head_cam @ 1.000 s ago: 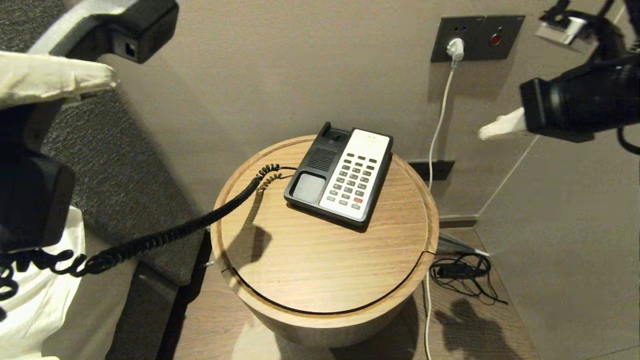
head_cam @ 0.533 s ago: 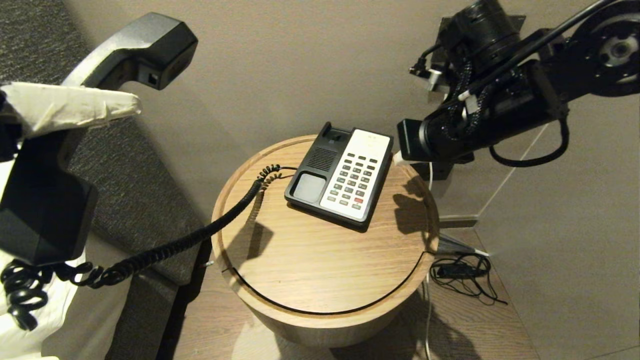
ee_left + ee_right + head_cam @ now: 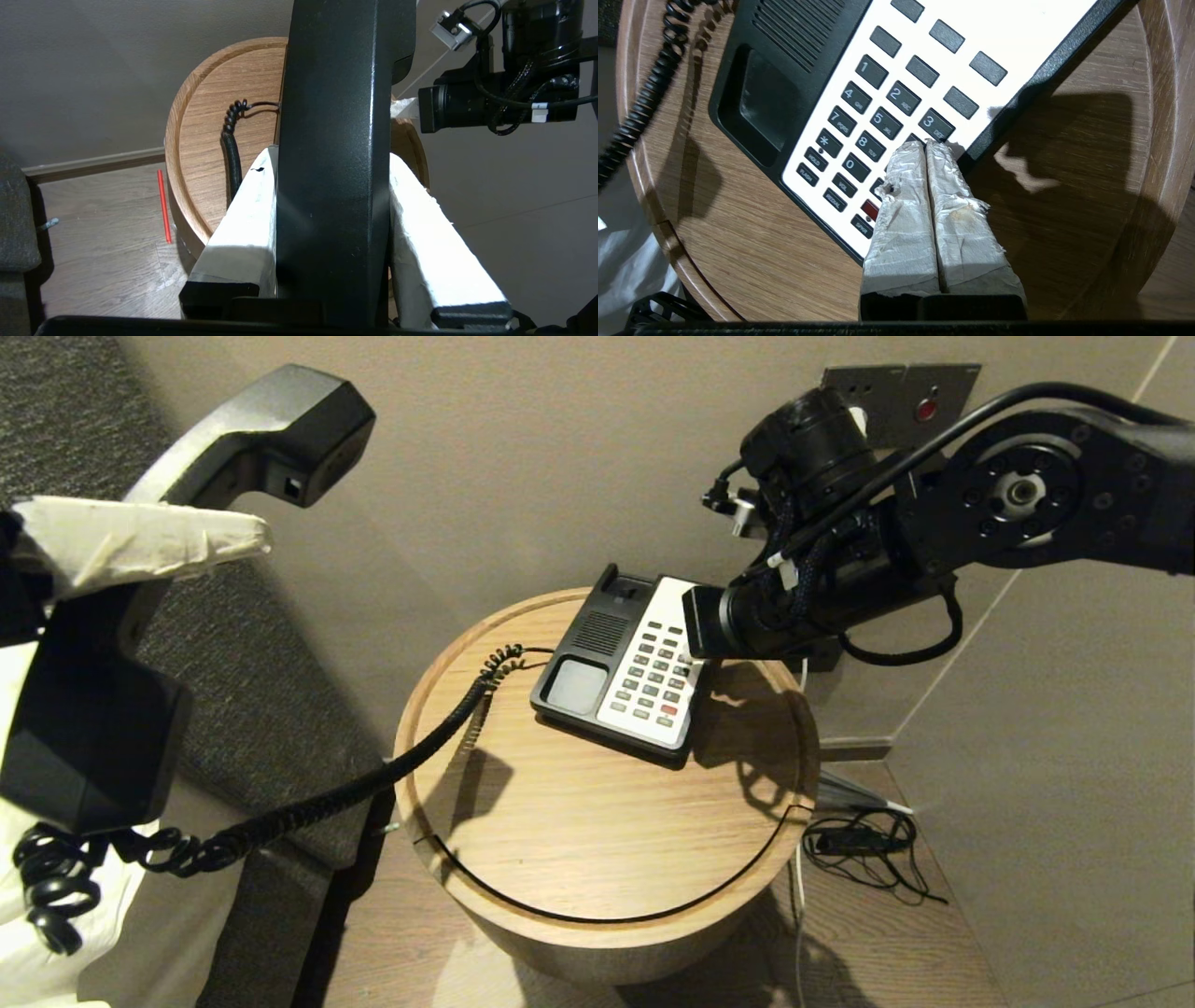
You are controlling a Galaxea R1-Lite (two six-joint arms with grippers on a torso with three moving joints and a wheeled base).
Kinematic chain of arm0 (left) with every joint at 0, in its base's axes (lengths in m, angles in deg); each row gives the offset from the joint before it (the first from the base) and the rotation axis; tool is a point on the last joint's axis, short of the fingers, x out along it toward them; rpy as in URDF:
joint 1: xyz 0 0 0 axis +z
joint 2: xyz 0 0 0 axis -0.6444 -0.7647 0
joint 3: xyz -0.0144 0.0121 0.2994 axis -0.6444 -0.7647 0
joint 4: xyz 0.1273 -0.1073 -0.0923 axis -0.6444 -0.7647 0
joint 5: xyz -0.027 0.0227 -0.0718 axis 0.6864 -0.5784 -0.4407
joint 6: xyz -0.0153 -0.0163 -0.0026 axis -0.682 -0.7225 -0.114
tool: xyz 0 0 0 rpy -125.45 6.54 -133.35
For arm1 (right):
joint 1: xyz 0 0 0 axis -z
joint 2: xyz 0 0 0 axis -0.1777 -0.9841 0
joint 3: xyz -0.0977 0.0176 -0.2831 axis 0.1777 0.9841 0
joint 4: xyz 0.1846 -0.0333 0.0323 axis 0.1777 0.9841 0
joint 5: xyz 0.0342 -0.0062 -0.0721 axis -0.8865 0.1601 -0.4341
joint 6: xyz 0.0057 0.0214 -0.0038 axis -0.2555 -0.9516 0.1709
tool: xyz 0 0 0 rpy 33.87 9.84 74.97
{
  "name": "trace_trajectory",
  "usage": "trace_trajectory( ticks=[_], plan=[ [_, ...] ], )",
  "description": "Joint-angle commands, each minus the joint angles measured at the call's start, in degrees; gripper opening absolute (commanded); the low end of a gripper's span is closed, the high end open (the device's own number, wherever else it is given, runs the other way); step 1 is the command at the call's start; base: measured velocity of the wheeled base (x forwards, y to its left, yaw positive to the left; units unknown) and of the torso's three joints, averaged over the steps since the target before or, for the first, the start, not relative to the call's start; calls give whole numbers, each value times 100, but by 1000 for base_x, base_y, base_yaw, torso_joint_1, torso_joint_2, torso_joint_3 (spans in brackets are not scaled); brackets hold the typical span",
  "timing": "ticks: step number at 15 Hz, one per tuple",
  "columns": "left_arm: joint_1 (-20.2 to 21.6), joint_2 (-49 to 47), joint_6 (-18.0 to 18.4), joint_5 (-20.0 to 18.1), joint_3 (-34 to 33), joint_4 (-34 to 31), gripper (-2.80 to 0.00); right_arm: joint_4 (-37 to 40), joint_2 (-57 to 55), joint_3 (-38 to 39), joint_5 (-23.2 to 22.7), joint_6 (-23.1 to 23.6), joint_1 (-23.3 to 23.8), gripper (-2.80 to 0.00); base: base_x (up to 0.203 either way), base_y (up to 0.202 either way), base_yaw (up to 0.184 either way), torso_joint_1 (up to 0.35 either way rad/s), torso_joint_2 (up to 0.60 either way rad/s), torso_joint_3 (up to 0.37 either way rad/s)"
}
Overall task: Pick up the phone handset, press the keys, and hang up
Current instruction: Dial the number
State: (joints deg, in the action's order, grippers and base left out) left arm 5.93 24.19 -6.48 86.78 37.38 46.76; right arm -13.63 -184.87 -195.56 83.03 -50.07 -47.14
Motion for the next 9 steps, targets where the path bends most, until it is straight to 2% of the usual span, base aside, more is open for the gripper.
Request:
trace_trajectory(
  ticks=[1,4,9],
  plan=[
    [1,-2,-14,6,-13,-12,-280,-75,-33,1,8,-13,-5,-280,0,0,0,0,0,0],
    [17,7,-23,6,-36,-12,-280,-475,-111,1,34,22,-1,-280,0,0,0,0,0,0],
    [9,33,-23,-29,-75,-12,-280,-373,-141,1,105,39,36,-280,0,0,0,0,0,0]
  ],
)
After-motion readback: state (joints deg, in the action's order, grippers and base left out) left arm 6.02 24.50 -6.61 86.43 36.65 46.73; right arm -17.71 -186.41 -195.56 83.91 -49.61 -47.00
